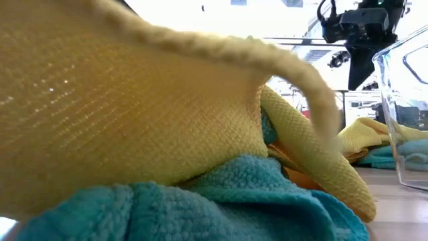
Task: Sort microfiber towel by color & place in baskets
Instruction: Put the yellow towel in the bottom transparent bin
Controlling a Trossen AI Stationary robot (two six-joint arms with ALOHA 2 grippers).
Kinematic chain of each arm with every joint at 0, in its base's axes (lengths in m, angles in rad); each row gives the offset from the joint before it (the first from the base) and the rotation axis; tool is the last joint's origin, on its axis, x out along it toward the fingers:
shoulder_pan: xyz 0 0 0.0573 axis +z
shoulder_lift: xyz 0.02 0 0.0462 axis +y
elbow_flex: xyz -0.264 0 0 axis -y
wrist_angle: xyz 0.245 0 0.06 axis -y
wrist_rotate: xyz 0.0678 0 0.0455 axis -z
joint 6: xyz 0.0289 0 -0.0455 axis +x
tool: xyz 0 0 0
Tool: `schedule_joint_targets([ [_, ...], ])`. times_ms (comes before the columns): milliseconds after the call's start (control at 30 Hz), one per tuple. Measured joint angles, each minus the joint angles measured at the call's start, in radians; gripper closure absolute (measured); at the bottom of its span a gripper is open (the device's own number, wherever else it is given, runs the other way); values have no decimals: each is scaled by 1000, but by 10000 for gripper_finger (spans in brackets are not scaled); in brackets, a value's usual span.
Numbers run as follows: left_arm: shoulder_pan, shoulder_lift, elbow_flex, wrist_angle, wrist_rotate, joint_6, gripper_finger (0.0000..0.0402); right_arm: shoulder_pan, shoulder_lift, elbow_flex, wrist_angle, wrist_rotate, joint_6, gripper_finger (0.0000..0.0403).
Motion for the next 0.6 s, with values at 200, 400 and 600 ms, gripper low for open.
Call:
schedule_joint_targets([
  [200, 0, -35, -27, -1, -1, -23, 284, -1, 67, 1, -3, -49, 88, 376],
  [400, 0, -34, -27, 1, -1, -22, 284, 0, 104, 1, 3, -47, 131, 289],
  [600, 0, -34, -27, 0, -1, -22, 284, 1, 154, -19, 13, -62, 150, 205],
])
